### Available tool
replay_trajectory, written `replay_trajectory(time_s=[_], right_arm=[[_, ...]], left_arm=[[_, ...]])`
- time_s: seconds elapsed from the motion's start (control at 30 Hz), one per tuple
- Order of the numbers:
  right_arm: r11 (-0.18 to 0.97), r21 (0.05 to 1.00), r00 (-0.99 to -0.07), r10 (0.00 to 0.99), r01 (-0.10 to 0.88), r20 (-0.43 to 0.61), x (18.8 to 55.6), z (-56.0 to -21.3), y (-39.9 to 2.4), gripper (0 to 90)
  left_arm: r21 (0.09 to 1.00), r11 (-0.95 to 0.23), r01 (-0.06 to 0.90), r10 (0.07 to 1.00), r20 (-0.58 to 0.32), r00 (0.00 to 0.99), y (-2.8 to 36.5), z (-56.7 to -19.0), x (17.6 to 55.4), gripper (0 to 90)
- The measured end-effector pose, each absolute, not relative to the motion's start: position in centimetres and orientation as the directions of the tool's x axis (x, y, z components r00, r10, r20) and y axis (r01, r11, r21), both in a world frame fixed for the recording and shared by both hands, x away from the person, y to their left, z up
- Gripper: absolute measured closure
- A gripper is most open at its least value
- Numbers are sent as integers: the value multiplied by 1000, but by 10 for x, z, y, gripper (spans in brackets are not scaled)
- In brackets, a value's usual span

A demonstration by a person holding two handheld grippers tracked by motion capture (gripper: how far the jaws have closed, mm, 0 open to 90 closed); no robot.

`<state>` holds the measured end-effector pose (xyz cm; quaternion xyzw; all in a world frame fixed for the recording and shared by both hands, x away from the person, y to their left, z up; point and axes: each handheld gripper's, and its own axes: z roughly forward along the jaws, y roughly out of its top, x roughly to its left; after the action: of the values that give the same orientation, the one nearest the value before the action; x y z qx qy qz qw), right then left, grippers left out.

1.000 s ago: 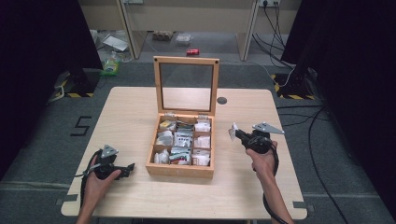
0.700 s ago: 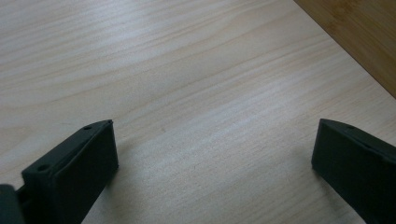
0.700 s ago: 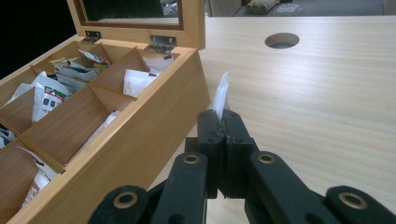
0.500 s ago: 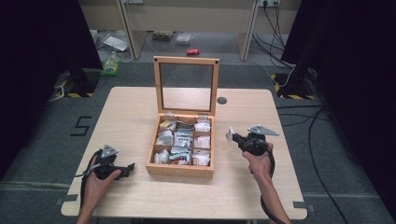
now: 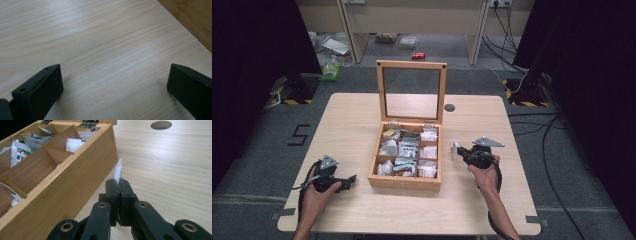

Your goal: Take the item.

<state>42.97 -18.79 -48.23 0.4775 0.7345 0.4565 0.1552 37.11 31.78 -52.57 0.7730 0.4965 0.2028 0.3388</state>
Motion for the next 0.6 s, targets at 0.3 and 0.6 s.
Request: replay_trajectory(time_s=[0.3,0.6], right_arm=[[156,807,-512,835,570,201,430,-489,-181,881],[175,801,-523,830,573,193,430,-492,-176,877]], left_arm=[[725,-278,630,905,-23,425,318,-526,371,0],[725,-278,630,905,-23,425,318,-526,371,0]])
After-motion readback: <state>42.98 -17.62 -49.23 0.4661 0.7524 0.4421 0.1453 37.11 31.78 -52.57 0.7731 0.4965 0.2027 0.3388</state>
